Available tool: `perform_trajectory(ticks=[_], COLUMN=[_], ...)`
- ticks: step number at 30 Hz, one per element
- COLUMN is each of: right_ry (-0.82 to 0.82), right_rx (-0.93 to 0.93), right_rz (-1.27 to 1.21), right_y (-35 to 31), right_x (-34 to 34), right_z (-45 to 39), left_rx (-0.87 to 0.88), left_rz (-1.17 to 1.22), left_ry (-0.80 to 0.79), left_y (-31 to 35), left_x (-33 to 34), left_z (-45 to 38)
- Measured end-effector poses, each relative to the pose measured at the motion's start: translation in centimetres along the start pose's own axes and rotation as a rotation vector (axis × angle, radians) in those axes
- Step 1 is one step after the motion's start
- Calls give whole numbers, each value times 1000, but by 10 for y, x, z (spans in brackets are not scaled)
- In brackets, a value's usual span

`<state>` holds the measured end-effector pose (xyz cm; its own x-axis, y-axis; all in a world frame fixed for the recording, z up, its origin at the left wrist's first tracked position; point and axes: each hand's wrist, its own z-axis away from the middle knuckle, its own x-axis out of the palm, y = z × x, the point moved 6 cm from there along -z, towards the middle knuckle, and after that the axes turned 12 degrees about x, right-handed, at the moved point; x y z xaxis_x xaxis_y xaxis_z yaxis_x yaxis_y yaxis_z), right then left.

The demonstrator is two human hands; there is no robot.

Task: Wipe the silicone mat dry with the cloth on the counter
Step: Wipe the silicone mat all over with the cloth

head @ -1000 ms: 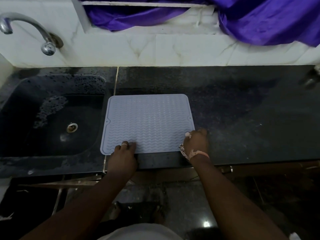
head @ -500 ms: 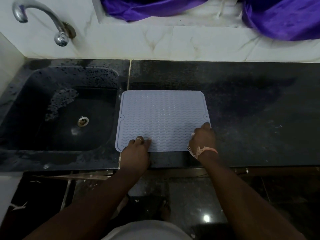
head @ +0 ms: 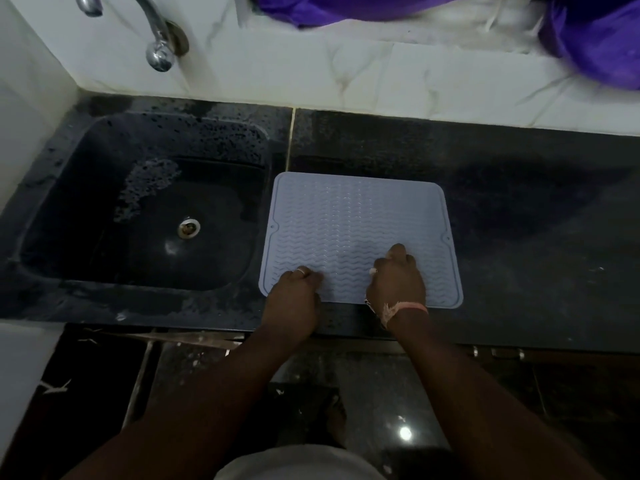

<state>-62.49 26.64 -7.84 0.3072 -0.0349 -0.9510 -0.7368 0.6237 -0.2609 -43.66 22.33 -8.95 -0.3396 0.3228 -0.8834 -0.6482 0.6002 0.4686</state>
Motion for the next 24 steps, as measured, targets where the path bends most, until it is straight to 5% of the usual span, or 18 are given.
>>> perform_trajectory(ticks=[4,8,24], right_ry=[-2,-11,-58], right_rx=[-7,11,-79], right_rz=[20,19,16], right_y=[-11,-12,-88], right_x=[5,5,29], right_z=[2,1,18], left_rx=[-167,-324,-262], left_rz=[-69,43,333], left_ry=[221,196,128], left_y=[-32,-68,-98], left_x=[-32,-41,-41], left_z=[9,15,6])
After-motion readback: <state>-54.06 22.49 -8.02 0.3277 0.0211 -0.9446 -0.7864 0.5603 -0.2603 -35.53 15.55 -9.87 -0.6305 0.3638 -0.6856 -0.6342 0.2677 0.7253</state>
